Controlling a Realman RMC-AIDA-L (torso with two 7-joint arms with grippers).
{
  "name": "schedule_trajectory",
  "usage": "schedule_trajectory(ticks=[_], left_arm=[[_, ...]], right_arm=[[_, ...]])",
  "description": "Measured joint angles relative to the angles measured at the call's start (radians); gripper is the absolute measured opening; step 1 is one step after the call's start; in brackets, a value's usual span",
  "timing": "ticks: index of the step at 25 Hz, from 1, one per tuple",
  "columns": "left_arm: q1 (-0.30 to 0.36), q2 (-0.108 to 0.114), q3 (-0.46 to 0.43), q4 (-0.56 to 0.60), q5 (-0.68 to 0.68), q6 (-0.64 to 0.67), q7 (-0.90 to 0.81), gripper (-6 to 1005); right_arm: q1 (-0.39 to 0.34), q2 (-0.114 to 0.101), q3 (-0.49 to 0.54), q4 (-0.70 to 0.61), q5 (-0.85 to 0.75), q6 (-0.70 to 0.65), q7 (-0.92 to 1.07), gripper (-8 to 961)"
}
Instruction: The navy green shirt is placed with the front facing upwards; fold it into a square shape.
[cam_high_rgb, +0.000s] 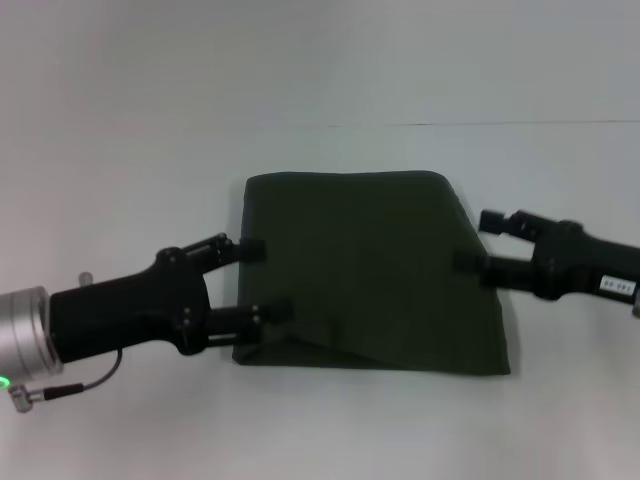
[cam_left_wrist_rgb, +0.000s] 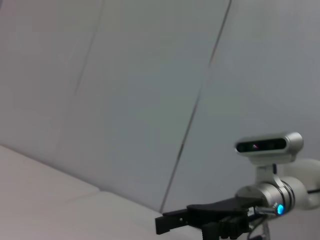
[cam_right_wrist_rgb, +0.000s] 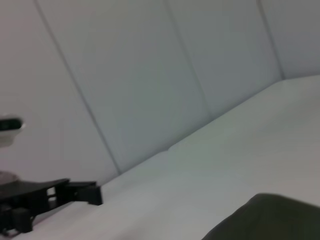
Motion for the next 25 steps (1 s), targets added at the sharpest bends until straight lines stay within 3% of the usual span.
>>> schedule_trajectory(ticks=[9,25], left_arm=[[-0.004,-0.003,0.05,-0.001,0.055,0.001,-0.033,919],[-0.008,-0.004,0.053,-0.002,0.077,-0.002,-0.049,920]], right_arm=[[0.007,-0.004,-0.067,0.001,-0.048,-0.023,-0.001,944],[0.012,-0.008,-0.071,0.003,-0.074,-0.026,0.016,943]])
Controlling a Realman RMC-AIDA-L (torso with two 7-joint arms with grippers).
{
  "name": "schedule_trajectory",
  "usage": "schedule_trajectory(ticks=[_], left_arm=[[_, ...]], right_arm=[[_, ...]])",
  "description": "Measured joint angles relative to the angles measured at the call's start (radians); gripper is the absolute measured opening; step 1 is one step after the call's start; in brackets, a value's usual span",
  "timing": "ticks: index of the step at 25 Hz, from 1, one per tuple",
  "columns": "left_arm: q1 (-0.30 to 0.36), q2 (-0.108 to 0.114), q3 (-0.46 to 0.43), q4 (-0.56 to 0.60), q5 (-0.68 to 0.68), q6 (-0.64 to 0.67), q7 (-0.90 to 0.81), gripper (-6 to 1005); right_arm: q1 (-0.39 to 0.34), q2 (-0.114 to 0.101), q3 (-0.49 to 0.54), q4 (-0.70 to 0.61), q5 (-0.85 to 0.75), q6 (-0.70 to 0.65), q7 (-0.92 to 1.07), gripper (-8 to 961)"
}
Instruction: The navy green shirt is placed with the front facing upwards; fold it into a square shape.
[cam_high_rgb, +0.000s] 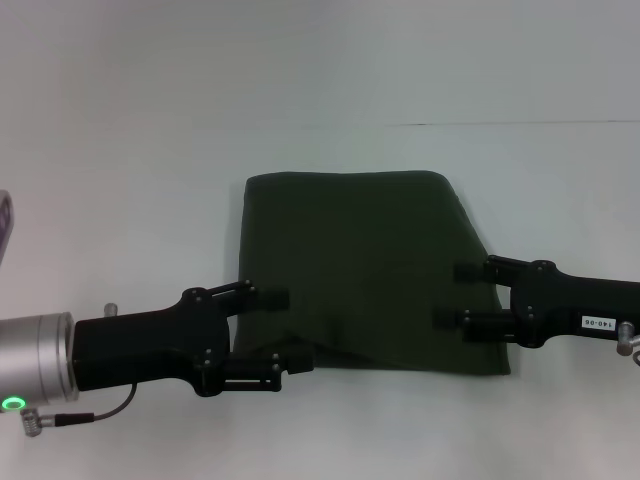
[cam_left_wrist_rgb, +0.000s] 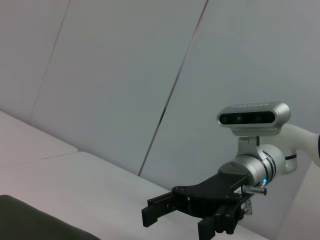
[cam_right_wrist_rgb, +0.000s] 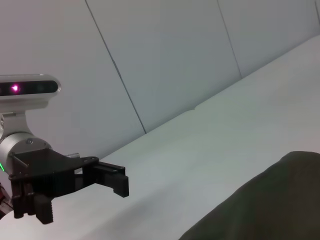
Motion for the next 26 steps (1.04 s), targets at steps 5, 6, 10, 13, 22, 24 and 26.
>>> schedule_trajectory(ticks=[5,6,10,13,22,24,26], left_arm=[[-0.001,0.0,0.0,0.001,0.0,0.0,-0.005,920],[-0.001,0.0,0.0,0.001,0.0,0.0,-0.007,920],[0.0,0.0,0.0,0.001,0.0,-0.003,-0.009,920],[0.0,0.0,0.0,0.002,0.0,-0.009,-0.009,920],[-0.003,0.0,0.0,0.002,0.0,-0.012,-0.009,920],[-0.003,0.0,0.0,0.002,0.0,-0.012,-0.009,920],[-0.003,0.0,0.0,0.002,0.0,-0.013,-0.009,920]], right_arm=[[0.001,0.0,0.0,0.0,0.0,0.0,0.0,942],[0.001,0.0,0.0,0.0,0.0,0.0,0.0,942],[0.003,0.0,0.0,0.0,0.0,0.0,0.0,942],[0.003,0.0,0.0,0.0,0.0,0.001,0.0,943],[0.003,0.0,0.0,0.0,0.0,0.001,0.0,944],[0.003,0.0,0.0,0.0,0.0,0.001,0.0,944],[0.004,0.0,0.0,0.0,0.0,0.001,0.0,944]])
